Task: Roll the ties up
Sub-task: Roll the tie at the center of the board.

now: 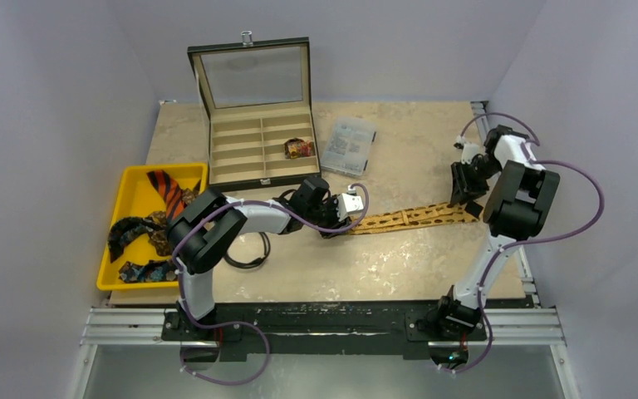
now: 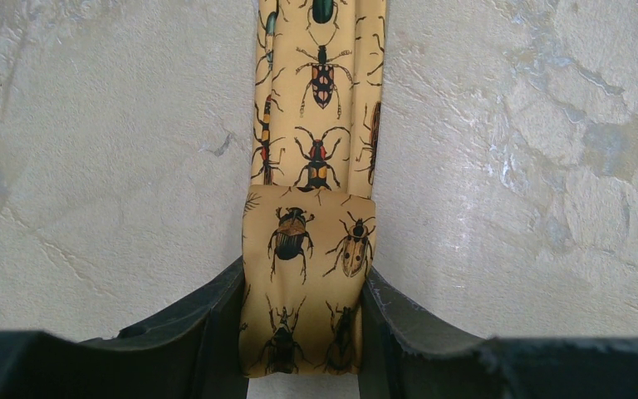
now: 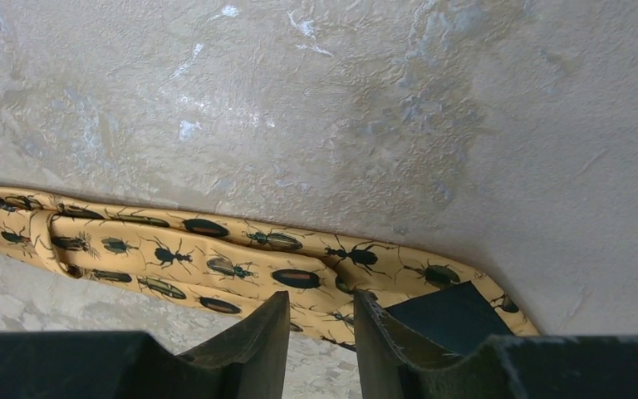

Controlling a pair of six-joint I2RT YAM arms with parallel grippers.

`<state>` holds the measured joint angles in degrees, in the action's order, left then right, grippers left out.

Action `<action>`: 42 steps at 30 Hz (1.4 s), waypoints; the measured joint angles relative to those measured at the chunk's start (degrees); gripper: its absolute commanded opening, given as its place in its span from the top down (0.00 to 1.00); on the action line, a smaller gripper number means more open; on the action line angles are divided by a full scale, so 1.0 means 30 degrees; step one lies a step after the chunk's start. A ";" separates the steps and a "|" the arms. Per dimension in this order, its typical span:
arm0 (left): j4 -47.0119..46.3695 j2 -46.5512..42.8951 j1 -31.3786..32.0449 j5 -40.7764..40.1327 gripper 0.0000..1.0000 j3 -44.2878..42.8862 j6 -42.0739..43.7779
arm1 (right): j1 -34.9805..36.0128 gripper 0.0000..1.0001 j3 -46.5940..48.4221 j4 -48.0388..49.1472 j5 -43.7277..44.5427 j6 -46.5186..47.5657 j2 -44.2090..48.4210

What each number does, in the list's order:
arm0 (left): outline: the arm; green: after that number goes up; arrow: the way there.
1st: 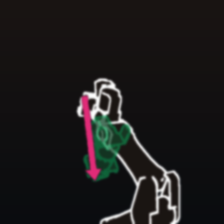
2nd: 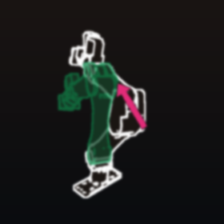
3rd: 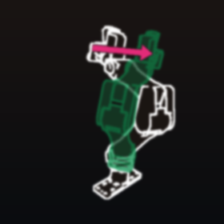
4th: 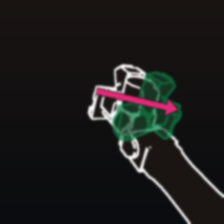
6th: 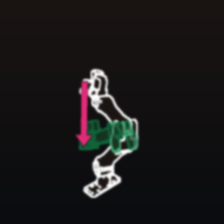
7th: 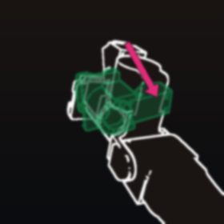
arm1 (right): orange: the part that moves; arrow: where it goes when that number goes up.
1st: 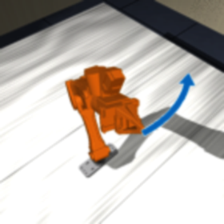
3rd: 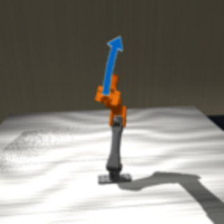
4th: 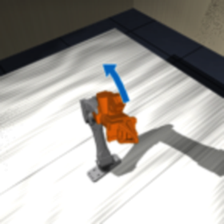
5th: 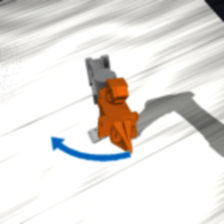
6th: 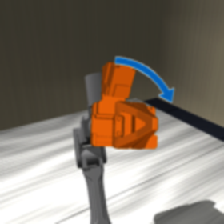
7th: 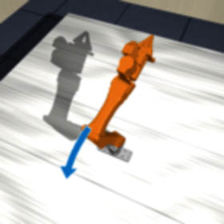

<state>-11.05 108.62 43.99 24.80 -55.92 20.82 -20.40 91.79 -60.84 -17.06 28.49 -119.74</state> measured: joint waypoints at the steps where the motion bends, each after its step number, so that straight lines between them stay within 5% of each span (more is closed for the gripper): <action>1: 0.0007 0.0000 0.0000 0.0000 0.84 0.0000 -0.0007 | 0.0058 0.65 -0.0058 0.0073 0.0051 -0.0007 0.0131; 9: 0.0073 0.0007 0.0000 -0.0007 0.83 -0.0044 -0.0007 | 0.0554 0.58 -0.0583 0.0831 0.0984 -0.0087 0.0678; 20: 0.0204 0.0044 0.0000 -0.0029 0.83 -0.0160 -0.0066 | 0.1151 0.99 -0.1654 0.1545 0.1792 -0.0087 0.0670; 42: 0.0211 0.0058 0.0000 -0.0051 0.83 -0.0168 -0.0073 | 0.0131 1.00 -0.2659 0.0685 0.2514 0.0561 0.2994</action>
<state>-10.41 108.79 43.99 24.64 -56.42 20.60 -20.01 83.81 -58.78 -9.52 30.17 -110.76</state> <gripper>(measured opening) 0.402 0.003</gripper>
